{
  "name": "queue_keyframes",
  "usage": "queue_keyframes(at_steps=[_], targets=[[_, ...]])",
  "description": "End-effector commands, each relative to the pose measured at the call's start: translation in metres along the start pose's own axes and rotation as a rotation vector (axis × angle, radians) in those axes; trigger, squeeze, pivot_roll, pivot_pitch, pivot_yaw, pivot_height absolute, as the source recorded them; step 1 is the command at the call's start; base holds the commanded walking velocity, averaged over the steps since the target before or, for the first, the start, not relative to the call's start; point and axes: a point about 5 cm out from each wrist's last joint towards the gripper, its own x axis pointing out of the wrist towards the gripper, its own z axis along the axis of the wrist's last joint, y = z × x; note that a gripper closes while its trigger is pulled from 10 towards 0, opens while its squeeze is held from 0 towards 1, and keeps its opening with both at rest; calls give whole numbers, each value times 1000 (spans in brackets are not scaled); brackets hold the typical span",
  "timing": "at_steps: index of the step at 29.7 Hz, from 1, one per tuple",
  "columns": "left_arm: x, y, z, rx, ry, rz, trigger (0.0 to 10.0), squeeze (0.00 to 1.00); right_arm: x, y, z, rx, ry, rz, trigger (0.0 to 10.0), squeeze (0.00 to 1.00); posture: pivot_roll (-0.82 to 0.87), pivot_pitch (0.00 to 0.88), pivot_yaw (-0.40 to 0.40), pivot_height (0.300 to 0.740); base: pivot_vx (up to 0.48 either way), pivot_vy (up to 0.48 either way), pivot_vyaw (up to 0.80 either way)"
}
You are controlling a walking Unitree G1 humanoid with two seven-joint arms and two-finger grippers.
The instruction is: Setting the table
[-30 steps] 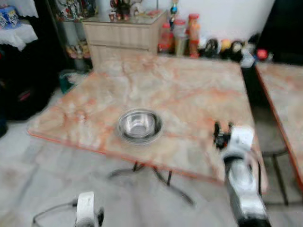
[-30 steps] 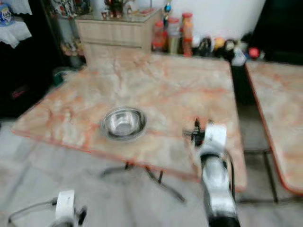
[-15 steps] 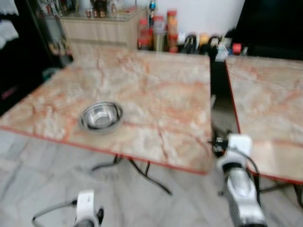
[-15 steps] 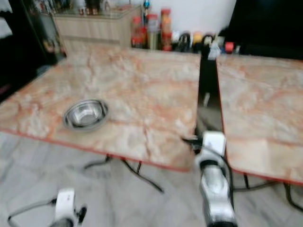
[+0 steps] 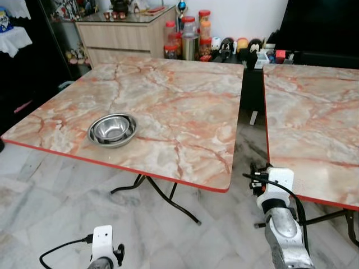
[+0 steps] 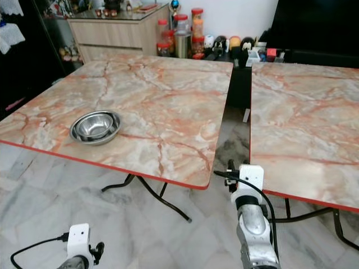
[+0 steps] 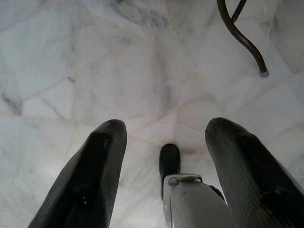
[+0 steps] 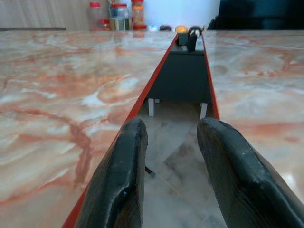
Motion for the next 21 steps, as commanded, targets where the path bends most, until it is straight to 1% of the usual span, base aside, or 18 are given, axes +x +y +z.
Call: queue_keyframes(at_steps=[1,8,12,17,19,20,21], targets=[[0,5,2,-6,-6,12,10000,0,-3,2,-11,1,42,14,10000,0,-39,0,37,740,0,0,0],[0,4,2,-3,-6,10,10000,0,-11,-2,-30,-14,117,-2,10000,0,-38,0,36,740,0,0,0],[0,5,2,-2,-6,10,10000,0,-12,-4,-35,-8,134,-7,10000,0,-36,0,35,740,0,0,0],[0,5,2,-2,-5,9,10000,0,-18,-5,-48,-13,190,-10,10000,0,-37,0,37,740,0,0,0],[0,5,2,-1,-5,9,10000,0,-24,-6,-60,-18,242,-7,10000,0,-37,0,37,740,0,0,0],[0,5,2,-1,-5,9,10000,0,-24,-6,-60,-18,242,-7,10000,0,-37,0,37,740,0,0,0],[0,5,2,-2,-5,9,10000,0,-27,-6,-67,-21,275,-4,10000,0,-38,0,37,740,0,0,0]])
